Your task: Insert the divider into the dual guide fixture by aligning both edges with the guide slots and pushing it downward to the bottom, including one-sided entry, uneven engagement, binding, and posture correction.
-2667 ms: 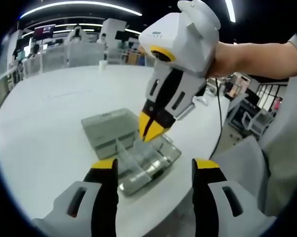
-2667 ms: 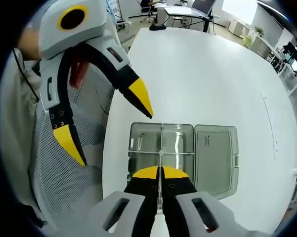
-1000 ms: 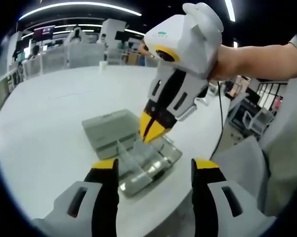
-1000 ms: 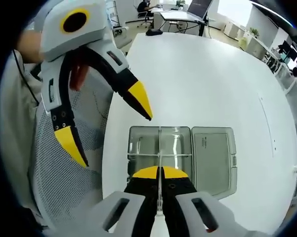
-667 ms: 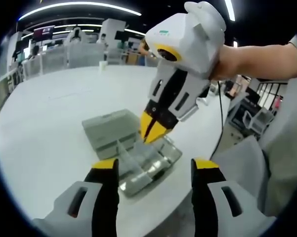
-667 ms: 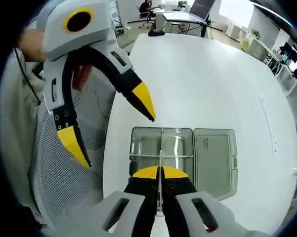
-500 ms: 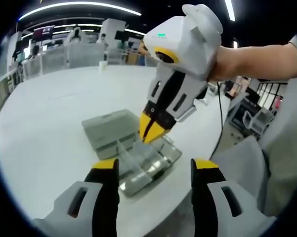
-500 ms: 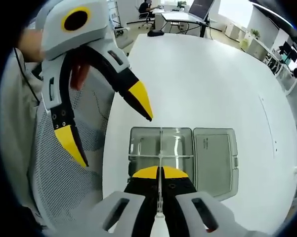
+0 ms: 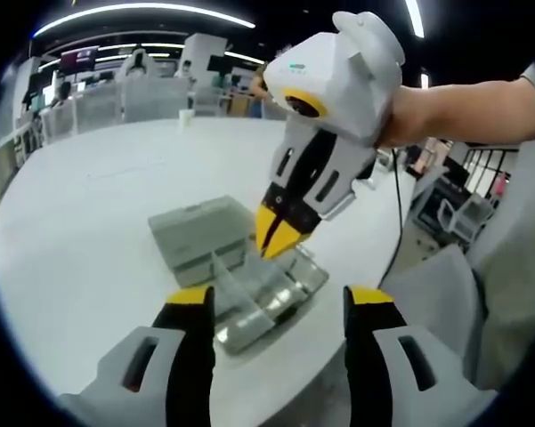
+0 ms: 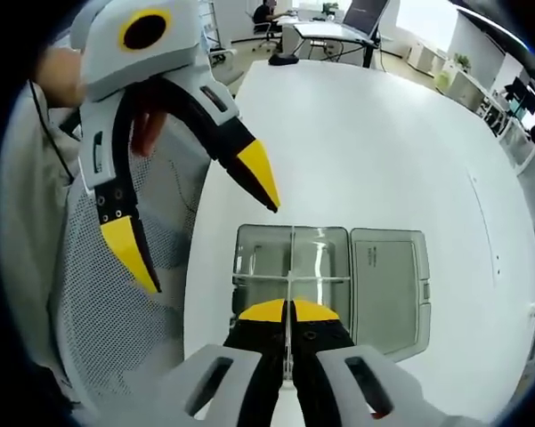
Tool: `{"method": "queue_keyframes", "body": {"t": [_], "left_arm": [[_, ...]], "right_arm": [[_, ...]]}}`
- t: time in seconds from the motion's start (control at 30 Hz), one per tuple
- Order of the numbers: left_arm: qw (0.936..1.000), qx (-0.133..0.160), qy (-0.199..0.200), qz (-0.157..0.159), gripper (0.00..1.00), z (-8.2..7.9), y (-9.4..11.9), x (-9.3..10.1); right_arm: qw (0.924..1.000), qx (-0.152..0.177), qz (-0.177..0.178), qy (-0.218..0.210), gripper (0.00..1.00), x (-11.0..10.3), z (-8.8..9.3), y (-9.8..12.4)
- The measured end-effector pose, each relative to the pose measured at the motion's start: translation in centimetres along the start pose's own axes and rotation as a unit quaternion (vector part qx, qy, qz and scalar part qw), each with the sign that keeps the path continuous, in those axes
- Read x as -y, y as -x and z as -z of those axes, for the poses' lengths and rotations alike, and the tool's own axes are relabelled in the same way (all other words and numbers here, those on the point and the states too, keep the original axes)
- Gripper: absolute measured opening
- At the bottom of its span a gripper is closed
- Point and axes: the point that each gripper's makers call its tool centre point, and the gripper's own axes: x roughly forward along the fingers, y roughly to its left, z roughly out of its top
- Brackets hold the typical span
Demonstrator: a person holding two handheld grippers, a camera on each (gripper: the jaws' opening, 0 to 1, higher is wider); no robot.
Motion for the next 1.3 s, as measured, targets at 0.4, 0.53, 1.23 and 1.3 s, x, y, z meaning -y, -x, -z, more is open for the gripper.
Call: {"method": "queue_keyframes", "body": {"t": [0.4, 0.53, 1.23, 1.3], "left_arm": [[1.0000, 0.001, 0.000, -0.001, 0.57, -0.1, 0.0, 0.0], [1.0000, 0.001, 0.002, -0.002, 0.56, 0.0, 0.0, -0.1], [1.0000, -0.001, 0.001, -0.004, 0.56, 0.1, 0.2, -0.3], [1.0000, -0.001, 0.001, -0.004, 0.56, 0.1, 0.2, -0.3]], "right_arm": [[1.0000, 0.002, 0.000, 0.005, 0.00, 0.1, 0.0, -0.3], [1.0000, 0.004, -0.002, 0.005, 0.00, 0.2, 0.0, -0.5], [0.9999, 0.013, -0.002, -0.007, 0.00, 0.3, 1.2, -1.6], [0.9998, 0.018, -0.003, -0.010, 0.00, 0.3, 1.1, -1.7]]}}
